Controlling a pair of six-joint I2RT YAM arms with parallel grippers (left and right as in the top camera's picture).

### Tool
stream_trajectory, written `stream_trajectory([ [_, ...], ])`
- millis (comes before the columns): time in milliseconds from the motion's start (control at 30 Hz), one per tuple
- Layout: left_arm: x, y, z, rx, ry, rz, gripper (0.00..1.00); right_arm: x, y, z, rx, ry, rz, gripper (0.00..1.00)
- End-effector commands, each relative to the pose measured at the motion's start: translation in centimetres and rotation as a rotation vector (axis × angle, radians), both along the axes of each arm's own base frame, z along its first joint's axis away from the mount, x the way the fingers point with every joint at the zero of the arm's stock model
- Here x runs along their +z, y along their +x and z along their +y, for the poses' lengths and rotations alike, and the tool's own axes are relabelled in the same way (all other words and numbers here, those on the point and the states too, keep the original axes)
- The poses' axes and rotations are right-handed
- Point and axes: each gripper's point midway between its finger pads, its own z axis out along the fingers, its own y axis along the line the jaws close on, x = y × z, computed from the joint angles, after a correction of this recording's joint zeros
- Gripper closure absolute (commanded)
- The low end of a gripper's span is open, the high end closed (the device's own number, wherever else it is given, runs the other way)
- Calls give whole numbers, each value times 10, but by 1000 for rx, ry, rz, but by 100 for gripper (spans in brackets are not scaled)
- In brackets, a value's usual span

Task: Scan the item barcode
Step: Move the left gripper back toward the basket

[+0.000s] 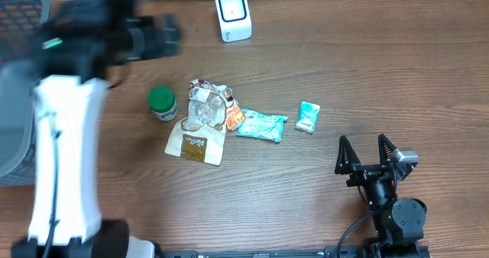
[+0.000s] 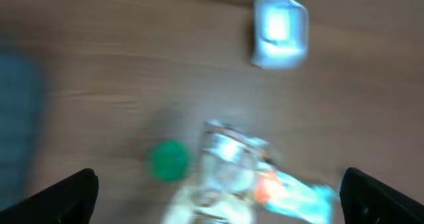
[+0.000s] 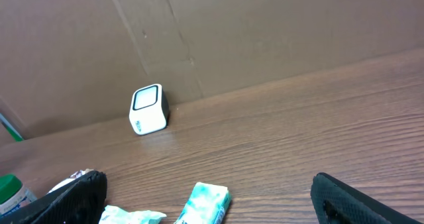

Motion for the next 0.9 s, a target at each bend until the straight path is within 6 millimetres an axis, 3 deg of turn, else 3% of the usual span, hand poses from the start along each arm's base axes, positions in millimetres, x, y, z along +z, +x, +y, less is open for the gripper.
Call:
stream_trajectory([
  [0, 17, -15, 67, 182, 131, -30, 0, -1, 0, -1, -8, -1, -8, 0],
  [167, 4, -35, 142, 390, 210, 42, 0, -1, 0, -1, -9, -1, -8, 0],
  [300, -24, -41, 173, 460, 184, 124, 0, -1, 0, -1, -9, -1, -8, 0],
  [500, -64, -36, 185, 469, 146, 233, 0, -1, 0, -1, -8, -1, -8, 0],
  [867, -96, -24, 189, 459, 134, 316, 0, -1, 0, -1, -9, -1, -8, 0],
])
